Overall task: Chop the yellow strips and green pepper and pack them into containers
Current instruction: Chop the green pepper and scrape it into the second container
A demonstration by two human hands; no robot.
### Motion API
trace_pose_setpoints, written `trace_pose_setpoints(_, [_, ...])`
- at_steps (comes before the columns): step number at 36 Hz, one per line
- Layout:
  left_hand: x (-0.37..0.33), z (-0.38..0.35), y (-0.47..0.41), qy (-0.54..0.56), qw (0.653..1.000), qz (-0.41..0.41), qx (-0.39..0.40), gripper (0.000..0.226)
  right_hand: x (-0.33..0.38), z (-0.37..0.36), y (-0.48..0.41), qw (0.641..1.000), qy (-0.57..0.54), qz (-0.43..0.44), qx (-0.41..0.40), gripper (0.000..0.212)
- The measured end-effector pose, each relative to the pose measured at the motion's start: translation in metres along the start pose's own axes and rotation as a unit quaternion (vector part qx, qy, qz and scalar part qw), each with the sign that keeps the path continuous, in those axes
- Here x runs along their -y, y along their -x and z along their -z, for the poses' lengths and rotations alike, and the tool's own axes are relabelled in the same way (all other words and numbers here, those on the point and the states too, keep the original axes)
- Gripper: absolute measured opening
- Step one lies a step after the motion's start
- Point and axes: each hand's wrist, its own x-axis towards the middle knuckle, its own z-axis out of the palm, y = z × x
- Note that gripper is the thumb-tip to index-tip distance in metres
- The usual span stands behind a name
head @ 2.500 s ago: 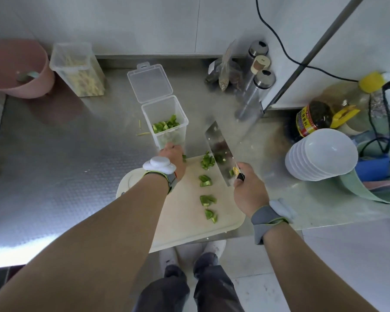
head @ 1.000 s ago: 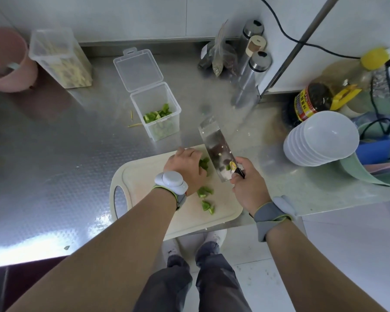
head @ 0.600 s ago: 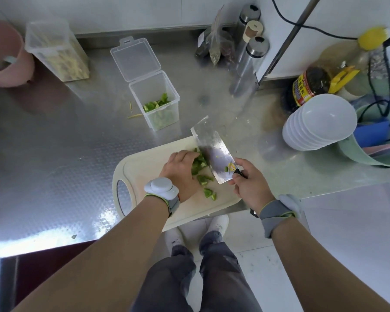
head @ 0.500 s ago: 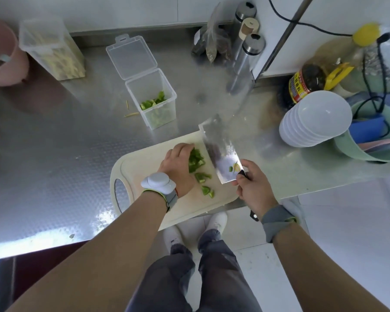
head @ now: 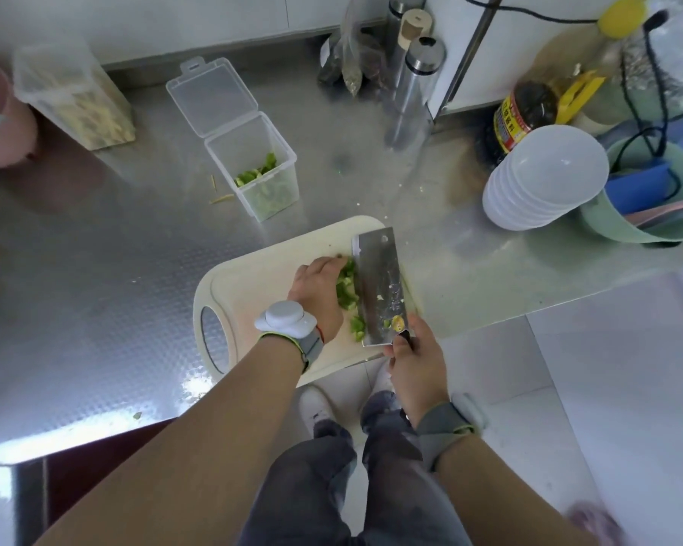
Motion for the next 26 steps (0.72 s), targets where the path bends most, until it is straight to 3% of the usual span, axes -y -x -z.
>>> trace_pose_setpoints(6, [0.000, -0.002, 0.016, 0.028, 0.999, 0.003, 0.024, 0.084, 0.006, -0.013, -0.007, 1.000, 0.003, 0.015, -0.011, 0.042])
trace_pose_setpoints(12, [-0.004, -0.005, 0.029, -0.050, 0.995, -0.044, 0.069, 0.106, 0.019, 0.005, -0.018, 0.998, 0.040, 0.032, -0.028, 0.044])
trace_pose_setpoints(17, [-0.003, -0.008, 0.029, -0.095, 0.992, -0.069, 0.040, 0.100, 0.040, 0.009, -0.030, 0.984, 0.131, 0.114, -0.035, 0.046])
trace_pose_setpoints(21, [0.001, -0.006, 0.026, -0.089, 0.994, -0.055, 0.016, 0.085, 0.054, 0.009, -0.036, 0.954, 0.225, 0.193, -0.048, 0.047])
trace_pose_setpoints(26, [0.002, -0.003, 0.026, -0.081, 0.996, 0.001, -0.037, 0.069, 0.063, 0.011, -0.028, 0.876, 0.379, 0.298, -0.014, 0.048])
